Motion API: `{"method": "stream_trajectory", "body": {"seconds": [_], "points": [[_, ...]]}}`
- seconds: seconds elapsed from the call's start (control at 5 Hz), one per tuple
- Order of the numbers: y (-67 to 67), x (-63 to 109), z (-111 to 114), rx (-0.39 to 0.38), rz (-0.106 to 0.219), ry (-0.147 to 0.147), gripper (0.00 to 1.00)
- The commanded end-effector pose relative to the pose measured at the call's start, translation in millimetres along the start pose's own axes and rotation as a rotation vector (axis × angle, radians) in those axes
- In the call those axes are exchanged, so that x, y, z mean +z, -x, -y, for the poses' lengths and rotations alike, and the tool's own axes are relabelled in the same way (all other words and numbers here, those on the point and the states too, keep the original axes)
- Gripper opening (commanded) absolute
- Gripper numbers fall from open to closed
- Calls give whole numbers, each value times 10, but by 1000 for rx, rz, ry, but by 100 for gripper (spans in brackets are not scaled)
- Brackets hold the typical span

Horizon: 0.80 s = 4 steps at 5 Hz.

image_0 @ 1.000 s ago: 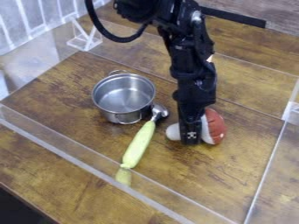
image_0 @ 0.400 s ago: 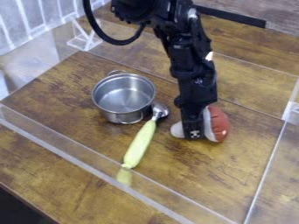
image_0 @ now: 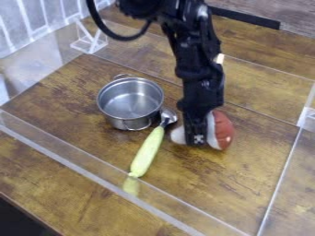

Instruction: Put the mushroom in the silver pot

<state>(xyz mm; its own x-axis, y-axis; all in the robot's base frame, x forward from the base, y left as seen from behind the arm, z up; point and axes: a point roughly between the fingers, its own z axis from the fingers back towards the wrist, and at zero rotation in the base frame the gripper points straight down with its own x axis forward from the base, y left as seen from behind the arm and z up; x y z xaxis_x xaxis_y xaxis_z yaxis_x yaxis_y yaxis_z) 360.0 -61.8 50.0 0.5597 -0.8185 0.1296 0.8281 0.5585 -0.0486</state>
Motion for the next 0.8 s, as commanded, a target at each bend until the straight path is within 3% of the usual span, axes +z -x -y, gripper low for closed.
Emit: {"method": "stream_trajectory", "body": {"seconds": [0.0,0.2,0.6], "points": [[56,632,-180,50,47,-129,0],[166,851,-242,99,36,-168,0],[593,1040,-279,213,39,-238,0]]}}
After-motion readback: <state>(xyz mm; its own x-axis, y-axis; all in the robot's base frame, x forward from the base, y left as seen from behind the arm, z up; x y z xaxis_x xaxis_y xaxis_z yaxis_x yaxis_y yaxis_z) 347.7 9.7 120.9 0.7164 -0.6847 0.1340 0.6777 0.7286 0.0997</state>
